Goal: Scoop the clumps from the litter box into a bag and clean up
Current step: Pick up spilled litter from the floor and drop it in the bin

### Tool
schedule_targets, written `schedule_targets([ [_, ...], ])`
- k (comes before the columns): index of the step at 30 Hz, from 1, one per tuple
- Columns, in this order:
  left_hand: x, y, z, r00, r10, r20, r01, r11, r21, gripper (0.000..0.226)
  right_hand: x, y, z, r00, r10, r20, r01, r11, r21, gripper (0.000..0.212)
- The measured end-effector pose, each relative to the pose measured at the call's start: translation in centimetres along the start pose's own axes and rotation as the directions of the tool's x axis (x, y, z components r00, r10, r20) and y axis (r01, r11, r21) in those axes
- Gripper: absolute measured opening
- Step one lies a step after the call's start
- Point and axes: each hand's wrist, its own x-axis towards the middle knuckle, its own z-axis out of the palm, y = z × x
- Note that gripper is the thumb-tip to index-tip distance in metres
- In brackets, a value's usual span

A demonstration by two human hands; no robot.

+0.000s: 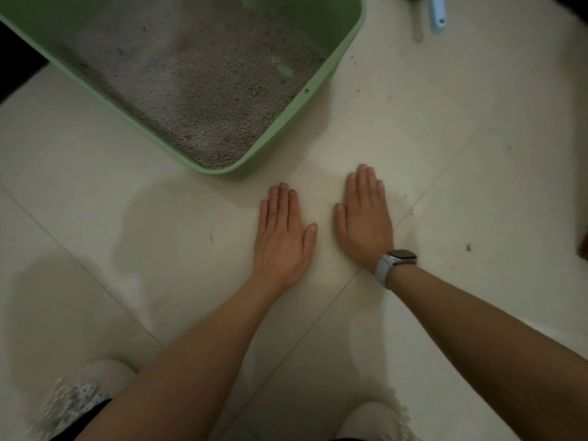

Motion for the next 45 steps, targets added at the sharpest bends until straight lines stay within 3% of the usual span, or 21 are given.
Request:
schedule_targets([
  [4,-0.9,-0.2,-0.6,0.997,0.071,-0.002,-0.07,0.975,-0.21,0.058,-2.1,-1.3,0.4,0.927,-0.373,0.052,0.369,0.927,0.072,0.051],
  [6,-1.9,-1.2,-0.8,0.995,0.075,-0.067,-0.086,0.98,-0.181,0.053,-2.8,0.1,-0.5,0.909,-0.416,0.026,0.411,0.906,0.101,0.05],
  [8,-2.7,-2.2,-0.7,0.996,-0.005,-0.094,-0.005,0.995,-0.103,0.055,-3.2,2.2,-1.6,0.953,-0.297,-0.051,0.301,0.949,0.094,0.052],
  [10,-3.1,-2.6,-0.5,0.99,-0.111,-0.091,0.11,0.994,-0.015,0.059,-3.2,4.3,-2.4,0.993,-0.048,-0.107,0.058,0.994,0.09,0.054],
  [12,-3.1,-2.4,-0.5,0.985,-0.158,-0.062,0.161,0.986,0.051,0.063,-2.7,5.7,-2.5,0.976,0.195,-0.095,-0.187,0.978,0.088,0.057],
  [14,-2.8,-1.8,-0.4,0.988,-0.151,-0.022,0.152,0.987,0.042,0.066,-2.3,5.8,-2.0,0.962,0.267,-0.062,-0.263,0.962,0.068,0.06],
  [17,-2.2,-0.5,-0.1,0.999,-0.036,0.028,0.037,0.999,-0.034,0.066,-2.7,3.5,-0.7,0.998,0.058,0.02,-0.059,0.997,0.058,0.061],
  [20,-2.2,0.8,0.1,0.992,0.1,0.075,-0.089,0.986,-0.139,0.061,-4.4,0.6,0.4,0.974,-0.218,0.059,0.211,0.972,0.102,0.056],
  [22,-2.6,1.2,-0.1,0.985,0.158,0.074,-0.14,0.969,-0.201,0.056,-5.6,-0.2,0.3,0.958,-0.281,0.053,0.268,0.947,0.179,0.052],
  [25,-3.7,0.6,-0.1,0.99,0.141,-0.021,-0.142,0.985,-0.099,0.054,-7.3,0.6,-0.5,0.989,-0.145,-0.029,0.148,0.957,0.25,0.054],
  [27,-4.9,-0.1,-0.2,0.999,0.011,-0.051,-0.012,1.0,-0.014,0.059,-8.7,1.7,-0.8,0.998,0.038,-0.052,-0.026,0.976,0.216,0.057],
  [29,-6.3,-0.9,-0.1,0.995,-0.094,-0.033,0.095,0.994,0.054,0.064,-10.1,2.6,-0.6,0.972,0.229,-0.048,-0.217,0.96,0.179,0.062],
  [31,-7.7,-1.5,0.2,0.992,-0.129,0.015,0.126,0.985,0.116,0.067,-11.2,2.6,0.1,0.949,0.314,-0.02,-0.31,0.943,0.121,0.064],
  [33,-8.3,-1.5,0.6,0.992,-0.114,0.047,0.106,0.984,0.144,0.068,-11.6,1.7,0.9,0.972,0.234,0.006,-0.234,0.971,0.043,0.063],
  [37,-8.6,-0.6,0.7,0.997,-0.01,0.071,0.005,0.998,0.068,0.064,-10.5,-1.1,1.6,0.987,-0.146,0.073,0.138,0.986,0.097,0.057],
  [39,-9.2,-0.4,0.7,0.995,0.055,0.081,-0.059,0.997,0.051,0.064,-10.3,-0.7,0.9,0.981,-0.187,0.053,0.178,0.974,0.14,0.054],
  [42,-10.2,-0.4,0.7,0.988,0.089,0.129,-0.101,0.991,0.09,0.069,-11.1,2.4,-0.6,0.995,0.081,-0.059,-0.069,0.98,0.189,0.055],
  [45,-10.8,-0.3,0.9,0.978,0.106,0.18,-0.132,0.981,0.142,0.074,-12.2,6.8,-2.0,0.852,0.497,-0.165,-0.457,0.86,0.227,0.058],
])
